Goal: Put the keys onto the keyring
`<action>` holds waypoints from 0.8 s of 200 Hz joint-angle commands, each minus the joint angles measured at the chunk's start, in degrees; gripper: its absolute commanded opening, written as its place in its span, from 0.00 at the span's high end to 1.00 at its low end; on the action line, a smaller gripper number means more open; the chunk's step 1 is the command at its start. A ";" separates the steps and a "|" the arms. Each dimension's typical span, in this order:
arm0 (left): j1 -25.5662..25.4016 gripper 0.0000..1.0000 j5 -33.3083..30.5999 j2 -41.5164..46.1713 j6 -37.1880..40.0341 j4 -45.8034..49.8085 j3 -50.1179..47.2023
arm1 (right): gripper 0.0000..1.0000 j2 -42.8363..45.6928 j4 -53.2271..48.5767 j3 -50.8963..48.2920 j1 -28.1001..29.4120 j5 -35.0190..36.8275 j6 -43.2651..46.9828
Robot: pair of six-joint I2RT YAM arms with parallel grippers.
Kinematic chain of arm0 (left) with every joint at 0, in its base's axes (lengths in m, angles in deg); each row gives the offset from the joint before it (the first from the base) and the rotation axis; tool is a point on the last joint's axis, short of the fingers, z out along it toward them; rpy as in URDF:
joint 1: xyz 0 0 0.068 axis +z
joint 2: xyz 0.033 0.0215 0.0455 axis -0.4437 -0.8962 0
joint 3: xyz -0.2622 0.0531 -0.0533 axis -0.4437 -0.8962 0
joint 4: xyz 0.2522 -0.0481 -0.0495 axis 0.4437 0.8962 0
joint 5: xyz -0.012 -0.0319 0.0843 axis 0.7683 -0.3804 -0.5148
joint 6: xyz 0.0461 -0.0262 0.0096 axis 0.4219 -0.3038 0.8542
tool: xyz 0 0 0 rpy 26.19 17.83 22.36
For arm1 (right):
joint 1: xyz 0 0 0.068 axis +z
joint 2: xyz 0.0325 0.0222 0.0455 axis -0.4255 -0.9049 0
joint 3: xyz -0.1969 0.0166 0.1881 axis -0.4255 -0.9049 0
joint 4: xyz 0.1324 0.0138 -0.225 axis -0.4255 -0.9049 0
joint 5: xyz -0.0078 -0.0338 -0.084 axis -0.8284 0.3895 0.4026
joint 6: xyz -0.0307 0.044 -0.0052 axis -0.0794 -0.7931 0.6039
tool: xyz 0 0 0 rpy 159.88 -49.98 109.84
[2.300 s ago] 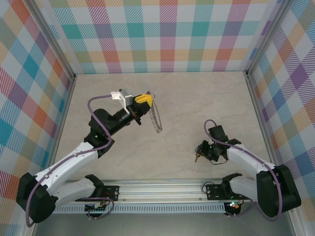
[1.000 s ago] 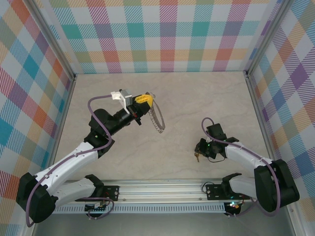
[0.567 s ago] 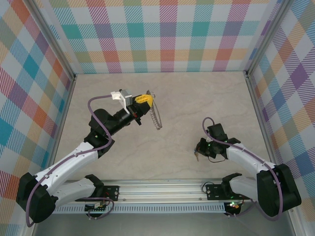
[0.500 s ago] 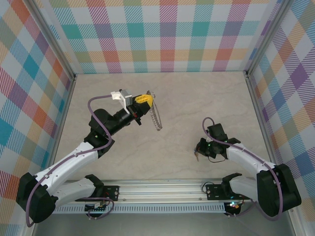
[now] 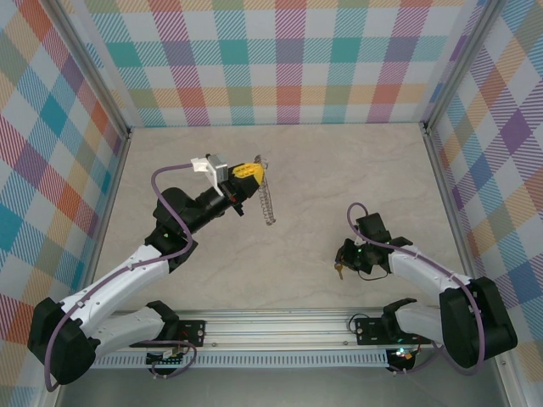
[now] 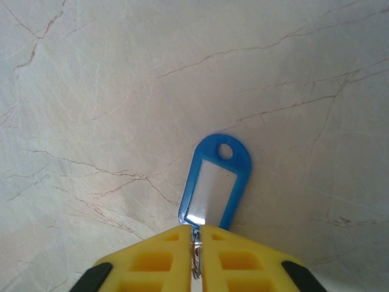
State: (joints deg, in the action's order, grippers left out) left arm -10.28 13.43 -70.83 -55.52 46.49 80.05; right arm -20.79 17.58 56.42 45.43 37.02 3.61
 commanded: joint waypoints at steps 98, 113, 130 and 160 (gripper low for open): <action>-0.71 1.00 -0.73 1.30 -0.37 -2.68 0.11 | 0.87 -1.88 1.25 0.22 0.27 -1.51 0.48; -0.73 1.00 -0.79 1.22 -0.27 -2.50 0.26 | 0.97 -1.97 1.10 0.55 0.29 -1.78 0.65; -0.73 1.00 -0.83 1.18 -0.19 -1.63 0.48 | 1.00 -1.47 0.15 1.65 0.27 -1.94 1.56; -0.69 1.00 -0.73 1.25 0.11 -1.09 0.53 | 1.00 2.33 -3.09 8.44 0.27 -1.57 5.20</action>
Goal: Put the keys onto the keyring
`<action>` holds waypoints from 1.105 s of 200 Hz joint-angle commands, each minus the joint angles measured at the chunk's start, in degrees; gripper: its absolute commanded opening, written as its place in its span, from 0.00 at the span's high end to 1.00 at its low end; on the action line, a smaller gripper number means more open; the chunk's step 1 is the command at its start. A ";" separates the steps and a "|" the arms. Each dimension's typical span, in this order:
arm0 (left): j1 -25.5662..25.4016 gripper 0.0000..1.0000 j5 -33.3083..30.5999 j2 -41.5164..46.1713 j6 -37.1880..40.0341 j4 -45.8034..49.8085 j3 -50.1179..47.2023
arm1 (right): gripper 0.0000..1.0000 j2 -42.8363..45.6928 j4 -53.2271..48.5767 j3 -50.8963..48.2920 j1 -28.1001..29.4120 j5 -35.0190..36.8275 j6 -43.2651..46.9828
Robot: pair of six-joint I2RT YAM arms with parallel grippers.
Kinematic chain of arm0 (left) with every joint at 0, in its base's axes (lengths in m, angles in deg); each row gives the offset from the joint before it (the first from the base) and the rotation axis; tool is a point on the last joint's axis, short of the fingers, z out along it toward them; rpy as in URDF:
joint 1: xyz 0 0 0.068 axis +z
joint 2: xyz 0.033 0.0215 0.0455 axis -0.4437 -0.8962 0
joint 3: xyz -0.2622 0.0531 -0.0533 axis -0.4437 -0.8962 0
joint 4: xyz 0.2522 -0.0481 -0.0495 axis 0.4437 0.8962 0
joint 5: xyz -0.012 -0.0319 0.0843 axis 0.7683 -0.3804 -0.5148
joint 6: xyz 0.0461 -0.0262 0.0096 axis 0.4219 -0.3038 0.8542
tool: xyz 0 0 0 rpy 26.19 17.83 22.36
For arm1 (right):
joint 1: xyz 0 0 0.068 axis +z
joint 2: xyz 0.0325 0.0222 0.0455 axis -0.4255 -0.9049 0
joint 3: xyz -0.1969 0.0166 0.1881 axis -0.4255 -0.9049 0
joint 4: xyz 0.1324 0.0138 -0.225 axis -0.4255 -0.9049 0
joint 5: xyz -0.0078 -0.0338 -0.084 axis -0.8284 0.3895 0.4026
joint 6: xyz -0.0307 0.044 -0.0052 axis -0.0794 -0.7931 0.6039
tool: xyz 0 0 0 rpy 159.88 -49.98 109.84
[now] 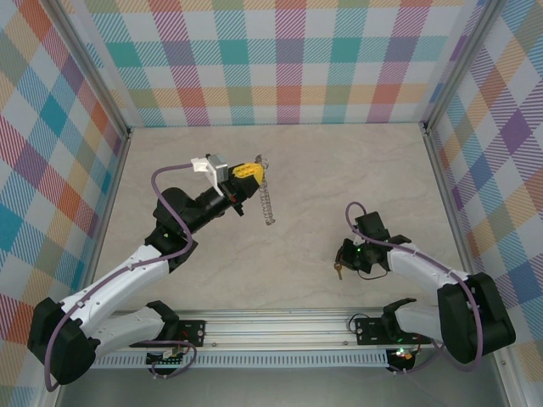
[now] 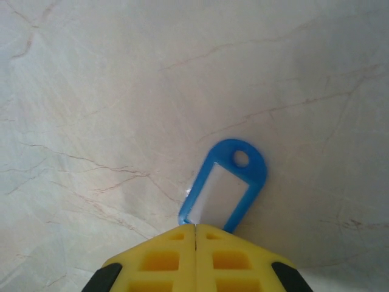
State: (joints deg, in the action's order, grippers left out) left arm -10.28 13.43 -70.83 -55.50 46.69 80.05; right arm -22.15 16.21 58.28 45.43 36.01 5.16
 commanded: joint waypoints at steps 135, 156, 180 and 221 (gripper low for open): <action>-0.73 1.00 7.19 0.46 0.76 5.90 6.25 | 1.00 20.53 32.79 18.04 0.22 -10.34 11.49; -0.73 1.00 9.07 -0.51 0.42 6.89 7.91 | 1.00 20.65 36.52 18.76 0.16 -14.25 9.85; -0.73 1.00 10.96 -1.51 -1.20 6.43 9.42 | 1.00 20.44 39.53 19.52 0.14 -18.81 7.52; -0.73 1.00 14.89 -3.21 -5.17 2.63 10.43 | 1.00 21.31 42.93 20.45 0.14 -24.59 3.87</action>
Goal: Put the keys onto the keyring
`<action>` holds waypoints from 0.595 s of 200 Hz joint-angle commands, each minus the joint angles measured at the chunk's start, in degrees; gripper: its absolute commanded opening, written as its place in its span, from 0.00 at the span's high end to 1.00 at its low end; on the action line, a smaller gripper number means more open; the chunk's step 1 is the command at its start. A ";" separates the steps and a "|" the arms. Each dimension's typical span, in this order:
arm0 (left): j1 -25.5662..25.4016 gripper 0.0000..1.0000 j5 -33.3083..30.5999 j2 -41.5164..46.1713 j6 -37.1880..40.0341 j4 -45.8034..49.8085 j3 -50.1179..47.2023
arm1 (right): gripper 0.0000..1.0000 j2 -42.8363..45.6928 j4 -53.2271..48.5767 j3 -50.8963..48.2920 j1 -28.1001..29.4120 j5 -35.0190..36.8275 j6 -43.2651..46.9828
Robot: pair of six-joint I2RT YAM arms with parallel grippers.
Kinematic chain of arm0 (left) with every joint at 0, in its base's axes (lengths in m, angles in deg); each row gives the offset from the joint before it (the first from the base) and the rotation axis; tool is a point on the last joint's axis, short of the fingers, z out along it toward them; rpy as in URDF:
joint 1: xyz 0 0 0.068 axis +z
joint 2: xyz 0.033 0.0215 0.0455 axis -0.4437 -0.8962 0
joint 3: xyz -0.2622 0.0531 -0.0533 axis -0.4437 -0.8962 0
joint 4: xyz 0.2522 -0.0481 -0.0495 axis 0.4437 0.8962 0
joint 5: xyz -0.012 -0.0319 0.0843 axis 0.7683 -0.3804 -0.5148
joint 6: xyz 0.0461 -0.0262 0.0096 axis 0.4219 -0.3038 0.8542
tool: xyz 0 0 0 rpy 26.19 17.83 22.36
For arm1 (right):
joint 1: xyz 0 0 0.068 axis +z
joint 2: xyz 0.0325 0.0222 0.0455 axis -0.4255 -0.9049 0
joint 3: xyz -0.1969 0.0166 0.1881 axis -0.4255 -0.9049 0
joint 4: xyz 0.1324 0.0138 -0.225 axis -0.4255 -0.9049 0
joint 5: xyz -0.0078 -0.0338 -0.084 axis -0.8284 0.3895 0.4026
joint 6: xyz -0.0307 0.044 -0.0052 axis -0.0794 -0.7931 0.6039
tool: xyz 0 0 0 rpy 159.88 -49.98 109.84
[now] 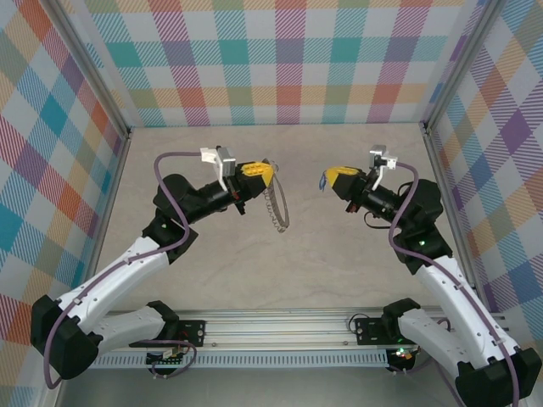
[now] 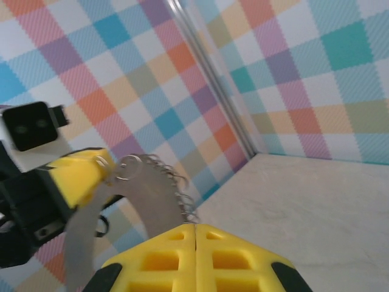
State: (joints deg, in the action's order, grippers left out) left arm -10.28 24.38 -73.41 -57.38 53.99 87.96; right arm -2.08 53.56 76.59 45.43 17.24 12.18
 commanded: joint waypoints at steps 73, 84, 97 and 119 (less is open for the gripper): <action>-0.82 1.00 8.41 -2.55 -8.83 -7.33 4.94 | 1.00 0.14 13.20 -0.25 0.23 -3.63 -10.73; -0.91 1.00 8.40 -2.65 -9.05 -7.36 4.97 | 1.00 -0.41 14.54 -0.47 0.32 -3.39 -11.28; -1.04 1.00 8.45 -2.86 -9.18 -7.12 5.22 | 1.00 -1.19 15.93 -0.66 0.53 -3.32 -11.82; -1.34 1.00 8.71 -3.54 -9.15 -6.73 5.81 | 1.00 -2.44 17.32 -0.37 1.27 -3.06 -11.84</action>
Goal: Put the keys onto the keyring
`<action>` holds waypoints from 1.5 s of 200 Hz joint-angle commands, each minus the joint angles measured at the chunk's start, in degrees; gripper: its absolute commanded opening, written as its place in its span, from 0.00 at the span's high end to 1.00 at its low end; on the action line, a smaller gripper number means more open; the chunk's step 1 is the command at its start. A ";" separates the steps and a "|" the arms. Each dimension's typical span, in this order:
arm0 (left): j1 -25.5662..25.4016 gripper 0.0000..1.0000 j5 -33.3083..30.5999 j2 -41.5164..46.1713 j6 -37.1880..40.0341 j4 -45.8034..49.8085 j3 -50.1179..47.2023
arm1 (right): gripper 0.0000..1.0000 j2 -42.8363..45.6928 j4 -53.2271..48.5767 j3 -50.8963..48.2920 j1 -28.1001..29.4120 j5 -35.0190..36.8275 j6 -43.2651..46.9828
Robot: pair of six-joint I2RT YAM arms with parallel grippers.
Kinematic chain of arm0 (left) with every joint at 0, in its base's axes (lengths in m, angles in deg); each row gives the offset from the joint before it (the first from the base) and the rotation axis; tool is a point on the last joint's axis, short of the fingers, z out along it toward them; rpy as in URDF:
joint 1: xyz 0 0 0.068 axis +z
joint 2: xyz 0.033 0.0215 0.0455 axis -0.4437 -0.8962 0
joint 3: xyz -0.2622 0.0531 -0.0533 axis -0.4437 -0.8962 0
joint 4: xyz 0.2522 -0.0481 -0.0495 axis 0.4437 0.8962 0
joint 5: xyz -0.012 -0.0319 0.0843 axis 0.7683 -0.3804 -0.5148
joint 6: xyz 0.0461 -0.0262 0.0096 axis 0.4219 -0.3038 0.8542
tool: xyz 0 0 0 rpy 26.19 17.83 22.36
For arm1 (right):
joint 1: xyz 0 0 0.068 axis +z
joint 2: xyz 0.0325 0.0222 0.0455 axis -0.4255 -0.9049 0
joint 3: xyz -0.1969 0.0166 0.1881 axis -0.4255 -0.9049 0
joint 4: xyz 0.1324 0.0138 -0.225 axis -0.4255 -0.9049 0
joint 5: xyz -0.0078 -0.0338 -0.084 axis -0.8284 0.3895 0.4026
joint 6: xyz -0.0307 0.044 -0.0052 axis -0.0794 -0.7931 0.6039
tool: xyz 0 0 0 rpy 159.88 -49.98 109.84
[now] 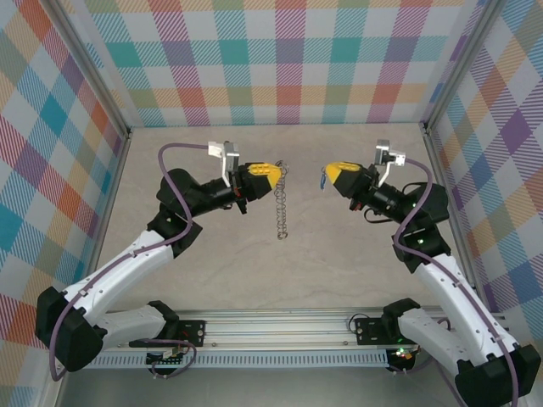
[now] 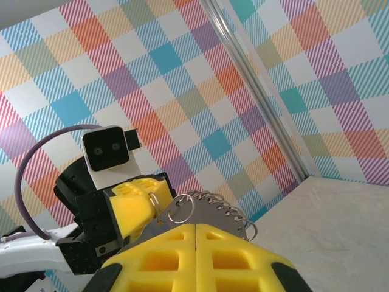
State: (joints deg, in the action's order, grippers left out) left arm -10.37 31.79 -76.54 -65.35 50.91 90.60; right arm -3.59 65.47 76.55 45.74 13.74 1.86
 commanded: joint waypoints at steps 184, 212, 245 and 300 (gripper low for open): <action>-2.40 1.00 1.66 -4.09 -0.60 -2.39 4.77 | 1.00 -7.35 5.11 5.60 10.20 2.56 5.57; -2.47 1.00 1.83 -4.27 -0.57 -2.41 5.13 | 1.00 -8.28 5.13 6.38 10.71 2.72 5.86; -2.58 1.00 2.00 -4.06 -0.65 -2.23 5.57 | 1.00 -9.57 5.38 6.93 11.02 3.17 5.92; -3.10 1.00 2.70 -3.85 -0.22 -1.63 5.86 | 1.00 -10.87 5.57 6.93 11.11 5.01 6.27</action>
State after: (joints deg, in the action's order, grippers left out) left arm -11.90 32.82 -81.06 -65.81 51.15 93.81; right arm -13.78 68.97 81.71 56.41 16.80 6.93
